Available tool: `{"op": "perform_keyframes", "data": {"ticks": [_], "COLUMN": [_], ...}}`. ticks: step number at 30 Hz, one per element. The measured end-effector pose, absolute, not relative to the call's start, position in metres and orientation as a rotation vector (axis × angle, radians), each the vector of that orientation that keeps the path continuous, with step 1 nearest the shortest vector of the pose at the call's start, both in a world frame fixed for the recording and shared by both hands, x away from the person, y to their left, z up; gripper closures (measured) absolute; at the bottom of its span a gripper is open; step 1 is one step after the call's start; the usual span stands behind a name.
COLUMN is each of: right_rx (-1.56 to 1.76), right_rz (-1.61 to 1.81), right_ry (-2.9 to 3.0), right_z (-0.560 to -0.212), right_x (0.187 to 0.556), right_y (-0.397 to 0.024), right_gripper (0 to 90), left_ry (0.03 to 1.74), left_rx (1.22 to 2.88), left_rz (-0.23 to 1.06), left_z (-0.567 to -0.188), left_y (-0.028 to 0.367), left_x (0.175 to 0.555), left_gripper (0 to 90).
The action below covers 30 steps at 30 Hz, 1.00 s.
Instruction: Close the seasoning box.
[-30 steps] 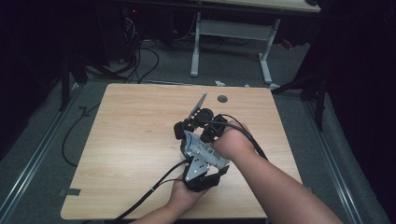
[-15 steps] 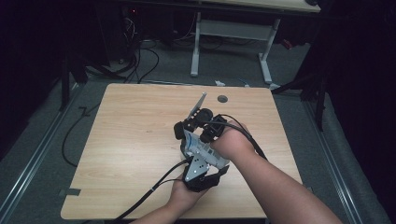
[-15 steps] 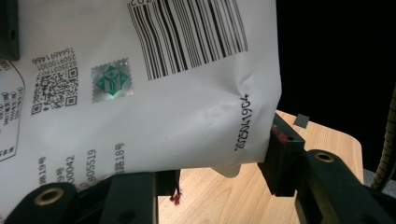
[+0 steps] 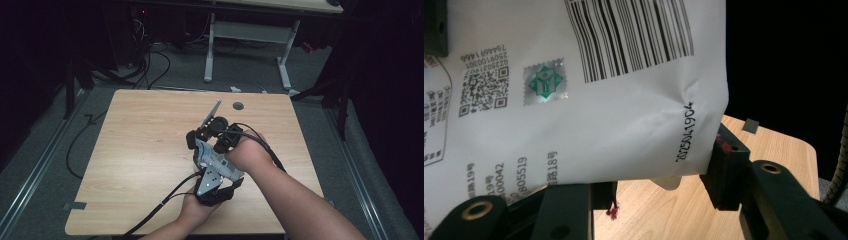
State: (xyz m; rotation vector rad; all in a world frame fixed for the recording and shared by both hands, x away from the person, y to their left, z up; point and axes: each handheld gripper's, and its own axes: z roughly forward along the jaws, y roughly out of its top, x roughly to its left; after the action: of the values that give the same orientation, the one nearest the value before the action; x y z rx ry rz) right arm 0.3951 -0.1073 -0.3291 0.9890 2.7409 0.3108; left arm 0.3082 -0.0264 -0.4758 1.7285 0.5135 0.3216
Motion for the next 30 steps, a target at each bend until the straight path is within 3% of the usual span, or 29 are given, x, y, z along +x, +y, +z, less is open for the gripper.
{"op": "perform_keyframes", "data": {"ticks": [30], "right_rx": [1.04], "right_rz": [0.367], "right_ry": [2.768], "right_z": [-0.342], "right_x": [0.38], "right_y": [-0.12], "right_gripper": [90.0], "left_ry": [0.528], "left_rx": [1.784], "left_rz": [0.292], "left_z": [-0.503], "left_y": [-0.016], "left_x": [0.298], "left_gripper": [56.6]}}
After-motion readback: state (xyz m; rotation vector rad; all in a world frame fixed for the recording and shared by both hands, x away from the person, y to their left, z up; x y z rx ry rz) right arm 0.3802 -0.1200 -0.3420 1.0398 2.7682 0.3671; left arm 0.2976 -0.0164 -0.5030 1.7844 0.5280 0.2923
